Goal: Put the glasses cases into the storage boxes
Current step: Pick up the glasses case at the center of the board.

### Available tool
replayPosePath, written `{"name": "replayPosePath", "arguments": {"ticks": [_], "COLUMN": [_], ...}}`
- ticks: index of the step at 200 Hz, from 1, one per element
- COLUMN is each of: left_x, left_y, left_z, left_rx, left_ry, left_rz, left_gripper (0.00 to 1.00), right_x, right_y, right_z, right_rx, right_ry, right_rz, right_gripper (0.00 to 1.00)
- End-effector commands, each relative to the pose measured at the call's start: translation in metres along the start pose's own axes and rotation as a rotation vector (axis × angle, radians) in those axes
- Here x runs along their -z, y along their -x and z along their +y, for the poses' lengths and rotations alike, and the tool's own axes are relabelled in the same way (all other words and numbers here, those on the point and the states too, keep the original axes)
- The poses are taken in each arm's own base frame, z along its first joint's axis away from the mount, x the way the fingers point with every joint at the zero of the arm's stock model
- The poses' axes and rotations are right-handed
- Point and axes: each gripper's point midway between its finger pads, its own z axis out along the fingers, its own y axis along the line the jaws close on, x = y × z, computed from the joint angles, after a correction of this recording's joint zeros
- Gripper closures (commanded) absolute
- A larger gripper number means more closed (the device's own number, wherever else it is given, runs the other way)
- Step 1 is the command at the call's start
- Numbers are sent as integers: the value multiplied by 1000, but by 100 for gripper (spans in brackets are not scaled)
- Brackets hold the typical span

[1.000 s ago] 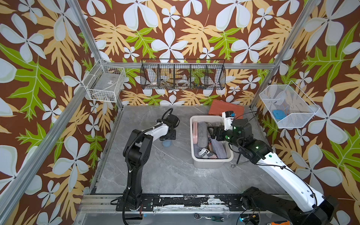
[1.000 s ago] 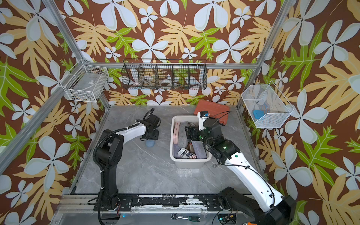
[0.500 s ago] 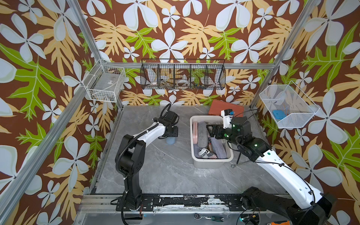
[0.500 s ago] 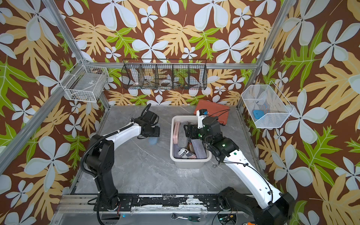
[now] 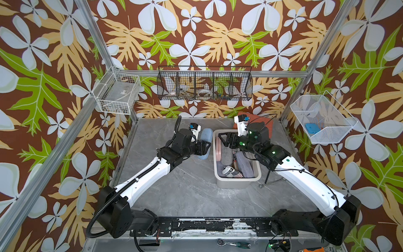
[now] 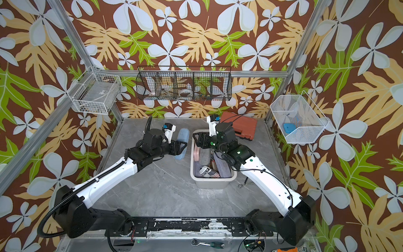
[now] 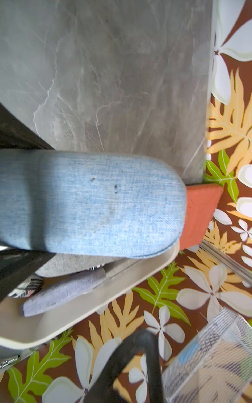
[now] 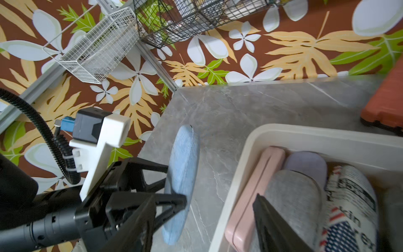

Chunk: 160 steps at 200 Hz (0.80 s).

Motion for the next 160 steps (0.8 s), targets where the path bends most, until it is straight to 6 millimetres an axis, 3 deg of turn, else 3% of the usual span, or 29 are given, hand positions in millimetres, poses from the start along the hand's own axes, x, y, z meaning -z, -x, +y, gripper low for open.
{"name": "replayPosePath", "arguments": {"ticks": [1, 28, 61, 96, 127, 137, 160], "left_x": [7, 9, 10, 7, 5, 5, 12], "left_y": [21, 22, 19, 18, 16, 14, 18], "left_z": [-27, -34, -39, -40, -43, -47, -52], "left_rx": [-39, -34, -23, -11, 6, 6, -17], "left_ry": [-118, -153, -190, -197, -218, -242, -262], "left_rz": [-90, -93, -87, -81, -68, -58, -72], "left_gripper": [44, 44, 44, 42, 21, 1, 0], "right_x": [-9, -30, -51, -53, -49, -48, -42], "right_y": [12, 9, 0, -1, 3, 5, 14], "right_z": [17, 18, 22, 25, 30, 30, 27], "right_rx": [-4, -19, -30, -42, -43, -40, -28], "right_ry": [62, 72, 99, 114, 127, 125, 92], "right_rz": [-29, 5, 49, 45, 38, 30, 2], "right_gripper": [28, 31, 41, 66, 76, 77, 77]}}
